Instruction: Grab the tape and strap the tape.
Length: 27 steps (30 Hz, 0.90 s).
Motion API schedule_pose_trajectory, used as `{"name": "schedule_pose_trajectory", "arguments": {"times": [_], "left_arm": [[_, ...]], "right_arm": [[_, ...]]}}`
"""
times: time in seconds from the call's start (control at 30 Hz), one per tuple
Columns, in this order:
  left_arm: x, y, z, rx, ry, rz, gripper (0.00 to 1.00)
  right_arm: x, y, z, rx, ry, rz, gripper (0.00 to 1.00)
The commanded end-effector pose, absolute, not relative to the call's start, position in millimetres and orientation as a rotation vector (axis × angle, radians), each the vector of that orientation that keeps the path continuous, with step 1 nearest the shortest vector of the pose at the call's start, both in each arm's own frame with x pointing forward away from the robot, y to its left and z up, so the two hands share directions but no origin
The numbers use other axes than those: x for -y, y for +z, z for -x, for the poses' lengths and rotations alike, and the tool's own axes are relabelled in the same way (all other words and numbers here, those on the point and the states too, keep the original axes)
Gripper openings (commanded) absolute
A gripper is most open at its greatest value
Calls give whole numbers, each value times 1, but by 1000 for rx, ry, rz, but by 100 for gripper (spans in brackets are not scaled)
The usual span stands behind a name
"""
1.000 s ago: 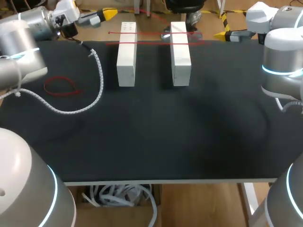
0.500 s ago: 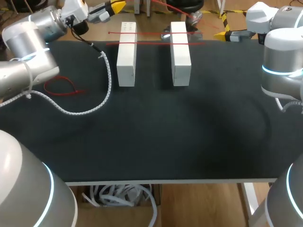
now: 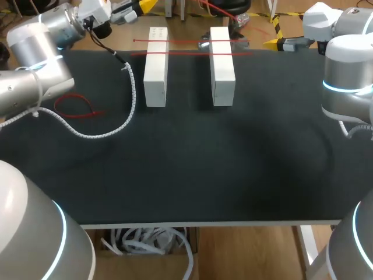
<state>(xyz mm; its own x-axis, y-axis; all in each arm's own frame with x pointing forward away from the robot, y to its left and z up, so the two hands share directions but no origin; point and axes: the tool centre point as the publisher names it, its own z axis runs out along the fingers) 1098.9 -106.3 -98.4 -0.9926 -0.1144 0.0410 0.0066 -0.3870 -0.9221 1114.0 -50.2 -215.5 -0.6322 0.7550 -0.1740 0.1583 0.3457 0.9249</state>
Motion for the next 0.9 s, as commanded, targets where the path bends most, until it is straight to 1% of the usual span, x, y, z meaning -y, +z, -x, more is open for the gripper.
{"name": "schedule_pose_trajectory", "arguments": {"times": [0.03, 0.9], "left_arm": [[107, -97, -1101, -1678, -2574, 130, 0], [102, -85, -1096, -1616, -2561, 97, 0]], "right_arm": [[50, -216, -1114, -2013, 1290, -793, 100], [50, -216, -1114, -2013, 1290, -793, 100]]}}
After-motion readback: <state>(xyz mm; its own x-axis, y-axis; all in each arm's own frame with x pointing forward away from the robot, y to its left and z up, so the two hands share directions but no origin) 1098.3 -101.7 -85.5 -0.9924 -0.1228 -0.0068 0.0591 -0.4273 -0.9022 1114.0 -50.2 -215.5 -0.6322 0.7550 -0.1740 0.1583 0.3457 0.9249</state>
